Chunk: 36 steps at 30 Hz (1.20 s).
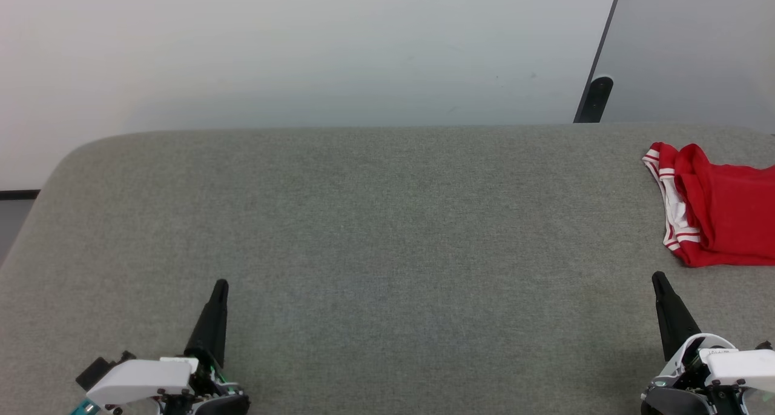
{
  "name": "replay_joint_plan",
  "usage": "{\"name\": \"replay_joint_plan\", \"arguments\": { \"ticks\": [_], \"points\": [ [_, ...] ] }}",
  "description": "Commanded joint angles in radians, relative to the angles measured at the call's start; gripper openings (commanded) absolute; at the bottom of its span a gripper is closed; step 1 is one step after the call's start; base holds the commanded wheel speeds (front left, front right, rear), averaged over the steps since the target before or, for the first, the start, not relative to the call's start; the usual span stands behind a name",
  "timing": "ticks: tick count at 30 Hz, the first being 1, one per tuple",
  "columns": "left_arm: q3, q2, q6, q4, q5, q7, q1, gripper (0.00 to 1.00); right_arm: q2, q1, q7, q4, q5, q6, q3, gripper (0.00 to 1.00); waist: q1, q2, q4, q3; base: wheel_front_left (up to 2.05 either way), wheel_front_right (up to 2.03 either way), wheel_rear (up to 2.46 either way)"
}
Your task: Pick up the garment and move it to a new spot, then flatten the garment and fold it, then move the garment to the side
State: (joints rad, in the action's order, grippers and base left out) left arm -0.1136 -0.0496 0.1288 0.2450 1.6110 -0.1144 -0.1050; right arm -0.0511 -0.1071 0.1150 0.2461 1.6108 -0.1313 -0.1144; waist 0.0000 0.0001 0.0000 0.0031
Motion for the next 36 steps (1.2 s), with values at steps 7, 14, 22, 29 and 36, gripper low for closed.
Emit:
{"name": "replay_joint_plan", "arguments": {
  "ticks": [7,14,22,29,36],
  "points": [
    [-0.002,0.001,0.004,0.001,0.003,-0.003,-0.009,0.0,0.003,-0.004,0.002,-0.003,0.004,0.001,-0.001,0.0,0.0,-0.0001,0.0,0.0,0.0,0.0,0.0],
    [-0.002,0.001,0.004,0.001,0.003,-0.003,-0.009,0.0,0.003,-0.004,0.002,-0.003,0.004,0.001,-0.001,0.0,0.0,-0.0001,0.0,0.0,0.0,0.0,0.0],
    [-0.002,0.001,0.004,0.001,0.003,-0.003,-0.009,0.0,0.003,-0.004,0.002,-0.003,0.004,0.001,0.0,0.0,0.0,-0.0001,0.0,0.0,0.0,0.0,0.0],
    [-0.002,0.001,0.004,0.001,0.003,-0.003,-0.009,0.0,0.003,-0.004,0.002,-0.003,0.004,0.001,0.0,0.0,0.0,-0.0001,0.0,0.0,0.0,0.0,0.0],
    [-0.002,0.001,0.004,0.001,0.003,-0.003,-0.009,0.0,0.003,-0.004,0.002,-0.003,0.004,0.001,0.0,0.0,0.0,-0.0001,0.0,0.0,0.0,0.0,0.0]
  ]
}}
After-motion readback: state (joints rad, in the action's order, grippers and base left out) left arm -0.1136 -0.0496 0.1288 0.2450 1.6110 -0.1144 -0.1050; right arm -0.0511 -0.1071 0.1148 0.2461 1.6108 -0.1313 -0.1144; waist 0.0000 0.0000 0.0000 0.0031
